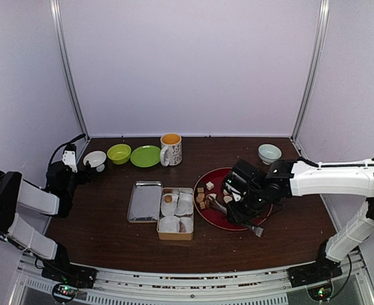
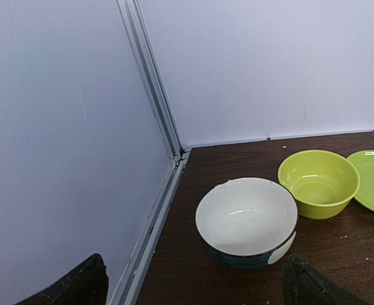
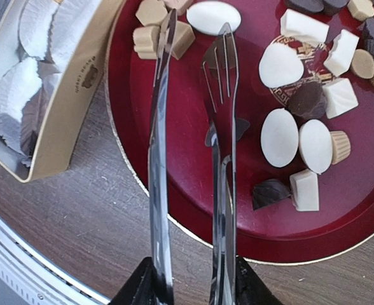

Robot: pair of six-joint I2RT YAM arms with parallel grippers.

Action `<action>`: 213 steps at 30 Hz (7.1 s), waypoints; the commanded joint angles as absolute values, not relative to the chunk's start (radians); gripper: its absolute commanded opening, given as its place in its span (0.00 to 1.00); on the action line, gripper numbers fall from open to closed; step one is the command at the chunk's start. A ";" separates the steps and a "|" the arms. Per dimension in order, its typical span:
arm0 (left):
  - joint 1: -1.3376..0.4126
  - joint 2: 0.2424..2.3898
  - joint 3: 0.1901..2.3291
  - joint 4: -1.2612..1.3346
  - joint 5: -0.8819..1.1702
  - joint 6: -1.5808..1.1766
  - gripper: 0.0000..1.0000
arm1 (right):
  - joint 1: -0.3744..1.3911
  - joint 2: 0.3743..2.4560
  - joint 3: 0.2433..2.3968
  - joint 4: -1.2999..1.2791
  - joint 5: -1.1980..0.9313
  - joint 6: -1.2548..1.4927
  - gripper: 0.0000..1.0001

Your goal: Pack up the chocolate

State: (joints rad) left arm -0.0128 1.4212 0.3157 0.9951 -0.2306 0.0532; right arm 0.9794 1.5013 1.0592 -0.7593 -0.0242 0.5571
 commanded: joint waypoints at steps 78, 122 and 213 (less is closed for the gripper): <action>-0.006 1.428 0.312 1.054 -0.225 0.043 0.98 | 1.016 1.674 1.350 -0.708 -0.028 0.497 0.30; -0.007 1.428 0.311 1.054 -0.224 0.043 0.98 | 1.005 1.496 1.104 -0.802 0.104 0.582 0.40; -0.007 1.427 0.313 1.055 -0.225 0.043 0.98 | 1.230 1.629 1.333 -0.779 -0.087 0.337 0.37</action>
State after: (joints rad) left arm -0.0128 1.4212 0.3157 0.9951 -0.2306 0.0532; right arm 1.2160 1.6032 1.2766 -0.7742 -0.0906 0.3649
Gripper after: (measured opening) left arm 0.978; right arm 0.367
